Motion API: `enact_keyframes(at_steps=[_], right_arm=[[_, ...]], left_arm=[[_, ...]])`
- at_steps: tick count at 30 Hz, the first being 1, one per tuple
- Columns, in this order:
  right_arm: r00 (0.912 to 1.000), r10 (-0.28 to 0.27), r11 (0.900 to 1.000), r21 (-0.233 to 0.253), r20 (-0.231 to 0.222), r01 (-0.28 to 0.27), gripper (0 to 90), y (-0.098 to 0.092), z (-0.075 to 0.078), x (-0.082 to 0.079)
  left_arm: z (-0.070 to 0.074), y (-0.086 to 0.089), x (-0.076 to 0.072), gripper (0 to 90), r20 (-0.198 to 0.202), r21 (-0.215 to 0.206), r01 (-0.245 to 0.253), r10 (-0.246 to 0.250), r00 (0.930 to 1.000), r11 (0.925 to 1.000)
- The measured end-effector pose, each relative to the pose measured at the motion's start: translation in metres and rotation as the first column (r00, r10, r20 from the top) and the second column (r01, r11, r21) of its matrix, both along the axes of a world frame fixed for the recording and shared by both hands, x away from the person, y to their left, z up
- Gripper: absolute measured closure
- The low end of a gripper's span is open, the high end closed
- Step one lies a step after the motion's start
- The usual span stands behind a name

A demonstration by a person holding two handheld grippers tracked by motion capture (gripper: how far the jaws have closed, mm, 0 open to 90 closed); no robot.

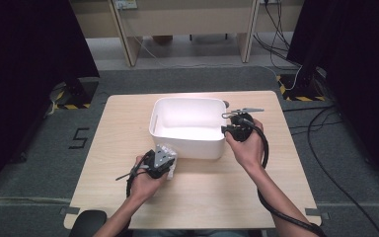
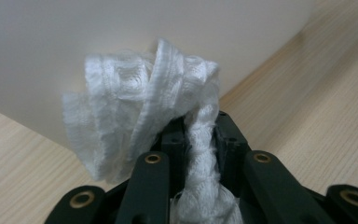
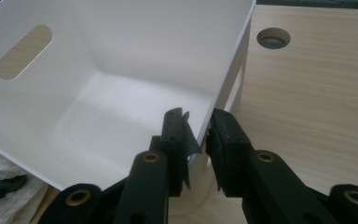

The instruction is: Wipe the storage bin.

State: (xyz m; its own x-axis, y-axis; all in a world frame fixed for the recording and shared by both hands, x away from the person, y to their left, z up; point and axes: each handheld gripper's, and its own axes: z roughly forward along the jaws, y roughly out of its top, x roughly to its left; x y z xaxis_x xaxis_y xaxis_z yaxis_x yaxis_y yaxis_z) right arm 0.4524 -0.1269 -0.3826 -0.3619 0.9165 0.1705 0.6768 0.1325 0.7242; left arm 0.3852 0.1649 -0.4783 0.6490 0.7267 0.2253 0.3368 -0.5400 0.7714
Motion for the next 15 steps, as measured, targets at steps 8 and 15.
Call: enact_keyframes(at_steps=[8,15], right_arm=[[1.0,0.001,1.0,-0.001,0.001,-0.001,76.4,-0.0001,-0.0001,0.0001],[1.0,0.0,1.0,0.001,0.002,0.0,76.4,0.0003,-0.0002,0.0]], left_arm=[[-0.0054,-0.0001,0.0005,77.2,-0.027,-0.002,-0.009,0.009,0.9996,1.0],[-0.0099,0.0005,0.003,77.2,-0.039,0.009,-0.008,0.008,0.9992,0.9999]])
